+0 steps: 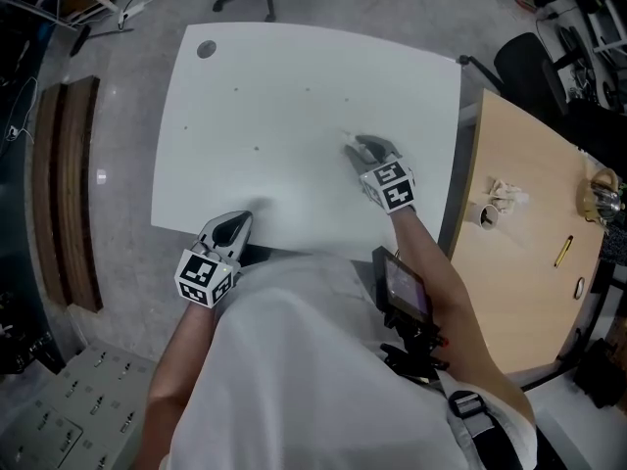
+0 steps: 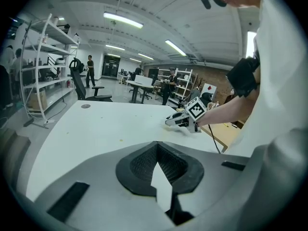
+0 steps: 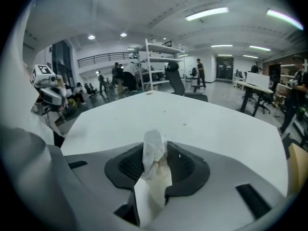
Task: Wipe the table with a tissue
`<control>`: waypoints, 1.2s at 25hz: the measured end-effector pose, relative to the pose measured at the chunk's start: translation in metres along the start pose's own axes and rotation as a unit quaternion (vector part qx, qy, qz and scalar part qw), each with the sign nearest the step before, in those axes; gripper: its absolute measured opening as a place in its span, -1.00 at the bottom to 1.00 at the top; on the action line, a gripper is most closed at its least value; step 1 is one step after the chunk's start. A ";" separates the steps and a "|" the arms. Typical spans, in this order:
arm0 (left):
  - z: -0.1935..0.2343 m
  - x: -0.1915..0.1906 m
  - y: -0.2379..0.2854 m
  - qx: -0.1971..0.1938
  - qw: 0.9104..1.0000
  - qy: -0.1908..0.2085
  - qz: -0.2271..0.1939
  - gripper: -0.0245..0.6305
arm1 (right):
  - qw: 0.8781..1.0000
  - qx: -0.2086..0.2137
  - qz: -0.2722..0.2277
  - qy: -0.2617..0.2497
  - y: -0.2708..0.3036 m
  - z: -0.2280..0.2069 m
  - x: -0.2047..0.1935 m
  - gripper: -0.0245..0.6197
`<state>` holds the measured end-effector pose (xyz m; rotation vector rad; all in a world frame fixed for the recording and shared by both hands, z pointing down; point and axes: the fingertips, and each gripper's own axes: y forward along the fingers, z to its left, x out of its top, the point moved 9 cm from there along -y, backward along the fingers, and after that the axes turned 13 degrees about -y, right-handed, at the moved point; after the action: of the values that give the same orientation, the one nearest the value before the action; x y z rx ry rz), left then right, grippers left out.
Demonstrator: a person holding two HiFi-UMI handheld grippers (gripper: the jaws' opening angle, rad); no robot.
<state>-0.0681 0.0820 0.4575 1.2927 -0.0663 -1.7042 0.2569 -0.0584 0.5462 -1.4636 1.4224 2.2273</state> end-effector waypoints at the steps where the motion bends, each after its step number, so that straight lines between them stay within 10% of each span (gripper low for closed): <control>1: 0.000 0.000 0.001 -0.001 1.000 -0.001 -0.001 -0.92 | 1.000 -0.019 0.006 0.009 -0.002 -0.011 -0.004 -0.56; 8: 0.004 -0.006 0.001 -0.016 1.000 -0.006 0.006 -0.92 | 0.994 -0.098 0.007 0.057 0.001 -0.068 -0.003 -0.56; 30: 0.030 -0.019 -0.011 -0.016 0.999 -0.035 0.019 -0.92 | 0.975 -0.169 0.105 -0.094 0.060 -0.094 0.028 -0.56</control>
<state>-0.0986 0.0872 0.4784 1.2018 -0.1044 -1.7111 0.2714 -0.1724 0.5546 -1.1849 1.2356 2.7674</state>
